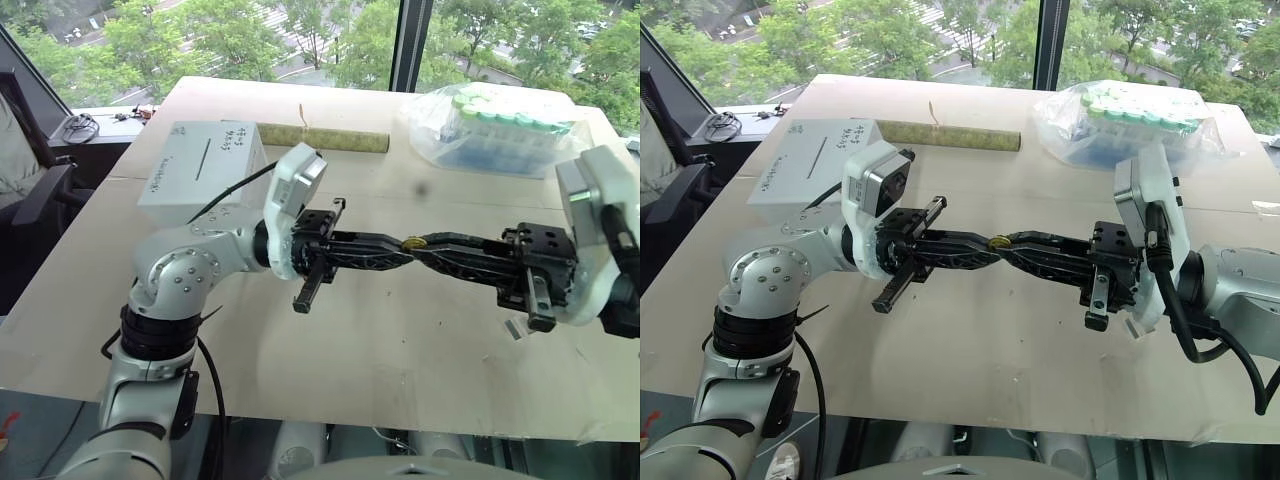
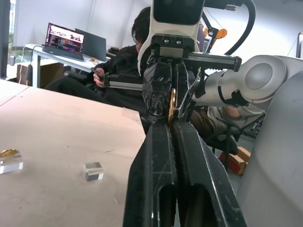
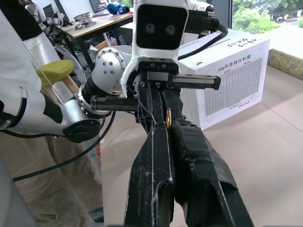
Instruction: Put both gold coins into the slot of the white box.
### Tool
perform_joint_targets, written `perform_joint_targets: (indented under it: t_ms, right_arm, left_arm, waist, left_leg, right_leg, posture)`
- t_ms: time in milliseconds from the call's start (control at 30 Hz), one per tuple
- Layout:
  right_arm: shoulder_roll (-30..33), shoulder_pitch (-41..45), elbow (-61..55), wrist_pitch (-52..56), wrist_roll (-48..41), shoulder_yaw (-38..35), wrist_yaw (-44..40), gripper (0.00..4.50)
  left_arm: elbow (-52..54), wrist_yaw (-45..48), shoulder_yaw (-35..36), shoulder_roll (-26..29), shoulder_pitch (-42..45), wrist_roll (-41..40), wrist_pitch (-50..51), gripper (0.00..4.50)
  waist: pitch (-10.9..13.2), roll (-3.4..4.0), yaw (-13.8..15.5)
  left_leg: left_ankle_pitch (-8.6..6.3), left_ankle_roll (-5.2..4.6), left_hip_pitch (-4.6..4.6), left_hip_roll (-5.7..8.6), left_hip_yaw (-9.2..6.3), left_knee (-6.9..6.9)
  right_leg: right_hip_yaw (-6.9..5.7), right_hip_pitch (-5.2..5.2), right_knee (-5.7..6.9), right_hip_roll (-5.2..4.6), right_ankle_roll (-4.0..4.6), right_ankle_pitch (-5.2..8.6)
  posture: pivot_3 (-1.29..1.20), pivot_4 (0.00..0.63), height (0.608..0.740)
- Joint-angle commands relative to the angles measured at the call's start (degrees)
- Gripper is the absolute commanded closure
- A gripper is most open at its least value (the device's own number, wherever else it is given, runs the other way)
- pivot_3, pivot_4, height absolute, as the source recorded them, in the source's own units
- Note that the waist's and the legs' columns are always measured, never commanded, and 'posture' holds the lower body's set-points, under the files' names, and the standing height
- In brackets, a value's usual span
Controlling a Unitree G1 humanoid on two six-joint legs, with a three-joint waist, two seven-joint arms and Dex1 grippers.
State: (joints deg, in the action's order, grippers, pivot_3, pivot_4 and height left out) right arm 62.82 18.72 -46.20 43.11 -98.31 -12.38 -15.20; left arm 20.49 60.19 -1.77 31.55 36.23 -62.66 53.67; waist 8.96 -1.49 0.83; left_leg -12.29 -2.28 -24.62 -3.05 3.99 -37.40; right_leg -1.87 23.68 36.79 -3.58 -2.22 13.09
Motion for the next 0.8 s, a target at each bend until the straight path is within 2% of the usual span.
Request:
perform_joint_targets:
  t_ms: [33, 500, 533, 567, 667, 700, 800]
  right_arm:
    - [0.57, -0.59, -1.66, -0.31, -0.63, -1.44, -1.36, 4.50]
    - [-0.18, -0.64, -1.01, -1.16, 0.74, -1.36, -2.30, 4.50]
    - [-0.43, -0.46, -0.79, -1.42, 0.93, -1.21, -2.18, 3.89]
    - [-0.65, -0.31, -0.52, -1.58, 0.56, -1.18, -2.40, 3.72]
    - [-0.66, -0.25, -0.03, -1.57, 0.48, -1.82, -2.99, 2.35]
    - [-0.62, -0.28, 0.18, -1.55, 0.42, -2.10, -3.04, 2.03]
    - [-0.55, -0.31, 0.69, -1.63, 1.41, -2.69, -2.62, 0.58]
  left_arm:
    - [0.28, -0.83, 1.54, -0.59, 1.56, -1.28, -0.32, 4.45]
    - [0.62, -2.05, 2.67, -0.54, 0.97, -3.01, 0.32, 4.45]
    - [0.65, -2.16, 2.69, -0.51, 1.00, -3.15, 0.34, 4.50]
    - [0.69, -2.24, 2.70, -0.48, 1.01, -3.27, 0.36, 4.50]
    - [0.96, -2.50, 2.94, -0.34, 0.79, -3.61, 0.46, 4.50]
    - [1.01, -2.56, 3.03, -0.31, 0.73, -3.65, 0.52, 4.50]
    - [1.12, -3.01, 3.39, -0.11, 0.43, -4.09, 0.81, 4.50]
  waist:
    - [0.00, 0.00, 0.01]
    - [0.00, 0.00, 0.00]
    - [0.00, 0.00, 0.00]
    - [0.00, 0.00, 0.00]
    - [0.00, 0.00, 0.00]
    - [0.00, 0.00, 0.00]
    - [0.00, 0.00, 0.02]
  left_leg:
    - [0.00, 0.00, 0.00, 0.00, 0.00, 0.00]
    - [0.00, 0.00, 0.00, 0.00, 0.00, 0.00]
    - [0.00, 0.00, 0.00, 0.00, 0.00, 0.00]
    - [0.00, 0.00, 0.00, 0.00, 0.00, 0.00]
    - [0.00, 0.00, 0.00, 0.01, 0.00, 0.00]
    - [0.00, 0.00, 0.00, 0.00, 0.00, 0.00]
    - [0.00, 0.00, 0.00, 0.01, 0.00, 0.00]
  right_leg:
    - [0.00, 0.00, 0.00, 0.00, 0.00, 0.00]
    - [0.00, 0.00, 0.00, 0.00, 0.00, 0.00]
    - [0.00, 0.00, 0.00, 0.00, 0.00, 0.00]
    - [0.00, 0.00, 0.00, 0.00, 0.00, 0.00]
    - [0.00, 0.00, 0.00, 0.01, -0.01, 0.00]
    - [0.00, 0.00, 0.00, 0.00, 0.00, 0.00]
    - [0.00, 0.00, 0.00, 0.00, 0.00, 0.00]
  posture:
    - [0.00, 0.150, 0.740]
    - [0.00, 0.150, 0.740]
    - [0.00, 0.150, 0.740]
    - [0.00, 0.150, 0.740]
    - [0.00, 0.150, 0.740]
    - [0.00, 0.150, 0.740]
    - [0.00, 0.150, 0.740]
